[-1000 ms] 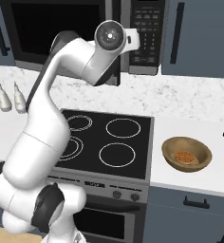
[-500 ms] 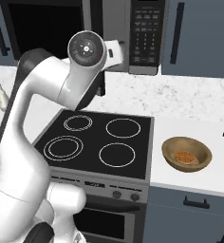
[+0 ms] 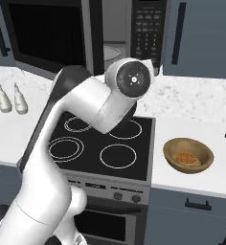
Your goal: Open the microwave, place the bowl with waffle inside the microwave, then close the microwave door and turn it on.
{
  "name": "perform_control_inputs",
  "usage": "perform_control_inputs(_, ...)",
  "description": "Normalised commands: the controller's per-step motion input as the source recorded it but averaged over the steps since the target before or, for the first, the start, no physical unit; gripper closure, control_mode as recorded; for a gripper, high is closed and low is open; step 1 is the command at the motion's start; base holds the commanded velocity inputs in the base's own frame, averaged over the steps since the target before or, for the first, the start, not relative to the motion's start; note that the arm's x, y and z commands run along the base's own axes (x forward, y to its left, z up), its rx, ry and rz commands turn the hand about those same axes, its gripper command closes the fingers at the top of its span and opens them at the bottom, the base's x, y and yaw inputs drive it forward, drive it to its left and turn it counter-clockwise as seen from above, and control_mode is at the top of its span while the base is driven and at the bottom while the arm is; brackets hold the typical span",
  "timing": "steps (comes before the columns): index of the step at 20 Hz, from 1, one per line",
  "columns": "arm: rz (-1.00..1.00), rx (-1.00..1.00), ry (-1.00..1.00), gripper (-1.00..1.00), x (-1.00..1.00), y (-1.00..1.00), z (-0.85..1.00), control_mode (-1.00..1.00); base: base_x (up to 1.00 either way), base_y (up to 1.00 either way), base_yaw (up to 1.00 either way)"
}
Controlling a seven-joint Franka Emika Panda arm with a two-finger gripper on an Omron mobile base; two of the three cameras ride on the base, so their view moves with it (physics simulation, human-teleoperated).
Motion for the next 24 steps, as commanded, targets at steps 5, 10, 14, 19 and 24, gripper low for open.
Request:
perform_control_inputs(5,0.38,0.15,-0.16,-1.00,0.99,-0.66,-0.53,-1.00,0.00,0.00,0.00)
perform_control_inputs(10,0.50,0.05,-0.38,-1.00,0.74,-0.15,-0.48,-1.00,0.00,0.00,0.00)
perform_control_inputs(14,0.40,-0.13,-0.41,-1.00,0.58,0.00,0.01,-1.00,0.00,0.00,0.00)
perform_control_inputs(19,0.22,-0.33,-0.42,-1.00,0.21,0.06,0.20,-1.00,0.00,0.00,0.00)
perform_control_inputs(24,0.17,-0.39,-0.36,-1.00,0.20,0.40,0.00,-1.00,0.00,0.00,0.00)
